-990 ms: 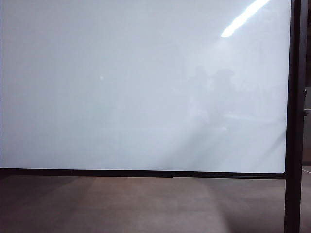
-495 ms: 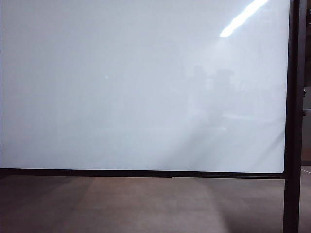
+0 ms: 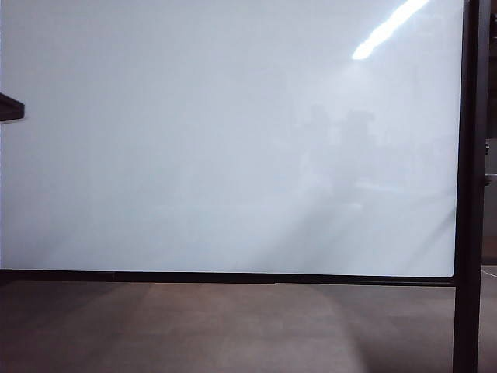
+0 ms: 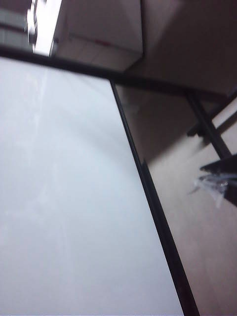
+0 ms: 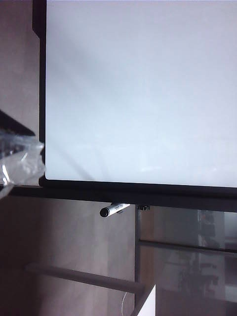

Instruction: Reach to the right to find the marker pen, pick it up, and write the number 8 on the whiteboard.

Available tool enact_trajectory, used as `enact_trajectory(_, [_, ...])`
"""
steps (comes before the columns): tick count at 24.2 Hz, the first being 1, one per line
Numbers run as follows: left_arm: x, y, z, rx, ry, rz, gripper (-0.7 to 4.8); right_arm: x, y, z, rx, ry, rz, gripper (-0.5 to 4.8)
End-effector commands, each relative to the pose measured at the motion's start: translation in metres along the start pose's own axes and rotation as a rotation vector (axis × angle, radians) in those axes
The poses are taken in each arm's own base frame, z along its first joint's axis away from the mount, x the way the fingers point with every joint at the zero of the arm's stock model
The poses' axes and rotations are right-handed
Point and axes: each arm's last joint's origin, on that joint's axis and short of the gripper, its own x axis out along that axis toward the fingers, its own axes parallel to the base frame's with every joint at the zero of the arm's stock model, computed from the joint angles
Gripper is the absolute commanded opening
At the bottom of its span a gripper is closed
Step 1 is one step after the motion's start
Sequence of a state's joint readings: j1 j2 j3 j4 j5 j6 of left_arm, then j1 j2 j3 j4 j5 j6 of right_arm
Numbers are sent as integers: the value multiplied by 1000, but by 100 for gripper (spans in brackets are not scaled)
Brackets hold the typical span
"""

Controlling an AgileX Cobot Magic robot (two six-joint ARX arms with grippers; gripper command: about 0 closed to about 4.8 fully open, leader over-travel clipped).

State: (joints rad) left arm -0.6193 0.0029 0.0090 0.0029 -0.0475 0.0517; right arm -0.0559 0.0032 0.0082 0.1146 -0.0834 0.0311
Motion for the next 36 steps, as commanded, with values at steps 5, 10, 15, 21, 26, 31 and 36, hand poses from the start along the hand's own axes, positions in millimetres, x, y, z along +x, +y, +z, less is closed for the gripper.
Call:
enact_trajectory(5, [0, -1, 4, -1, -16, -18, -5, 0, -3, 1, 156, -35, -117, -6])
enact_trajectory(10, [-2, -1, 8, -1, -6, -19, -5, -1, -6, 7, 206, -104, -203, -6])
enact_trajectory(15, [-2, -1, 9, -1, -12, -19, -5, 2, -6, 15, 197, -96, -210, 129])
enact_trajectory(21, [-2, -1, 9, -1, -10, -19, -5, 19, -6, 35, 65, -68, -185, 357])
enact_trajectory(26, [-2, -1, 9, -1, -9, -19, -5, 58, -10, 50, -29, -49, -167, 399])
enact_trajectory(31, [-2, -1, 9, -1, -10, -17, -5, 124, -36, 40, 3, -22, -59, 400])
enact_trajectory(36, [-2, -1, 9, -1, -8, -15, -5, 185, -68, 4, 30, 17, 25, 401])
